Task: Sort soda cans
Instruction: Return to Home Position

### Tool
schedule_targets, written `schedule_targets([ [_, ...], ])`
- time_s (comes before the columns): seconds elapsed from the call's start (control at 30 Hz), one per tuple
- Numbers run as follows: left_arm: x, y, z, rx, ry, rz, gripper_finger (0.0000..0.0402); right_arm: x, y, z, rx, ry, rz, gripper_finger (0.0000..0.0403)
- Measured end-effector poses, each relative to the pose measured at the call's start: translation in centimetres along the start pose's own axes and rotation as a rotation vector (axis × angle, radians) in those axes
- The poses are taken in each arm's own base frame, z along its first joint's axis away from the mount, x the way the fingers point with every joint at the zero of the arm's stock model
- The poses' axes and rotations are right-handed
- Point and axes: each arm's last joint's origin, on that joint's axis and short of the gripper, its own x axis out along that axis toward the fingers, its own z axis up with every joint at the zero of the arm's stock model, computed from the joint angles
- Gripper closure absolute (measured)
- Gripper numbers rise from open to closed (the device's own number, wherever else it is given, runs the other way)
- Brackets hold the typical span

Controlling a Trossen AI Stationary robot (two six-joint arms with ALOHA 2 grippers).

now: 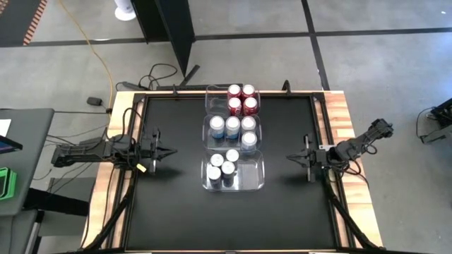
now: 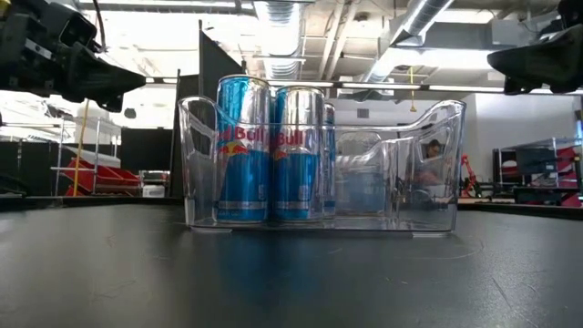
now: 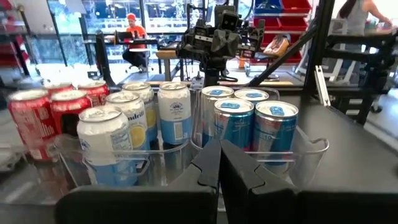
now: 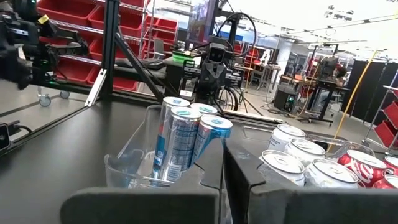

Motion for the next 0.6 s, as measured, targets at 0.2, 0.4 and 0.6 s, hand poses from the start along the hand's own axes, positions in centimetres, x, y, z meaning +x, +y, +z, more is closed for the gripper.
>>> schedule_targets([
  [0.2,0.00,0.00,0.01,-0.085,-0.001,0.002,0.0401,0.00,0.00,-0.02,0.000,0.001,0.000,0.0373],
  [0.4,0.01,0.00,-0.02,-0.076,-0.001,0.001,0.0401,0.00,0.01,-0.03,0.001,0.001,0.000,0.0374],
  [0.6,0.01,0.00,-0.02,-0.083,-0.001,0.001,0.0401,0.00,0.01,-0.03,0.001,0.001,0.000,0.0374],
])
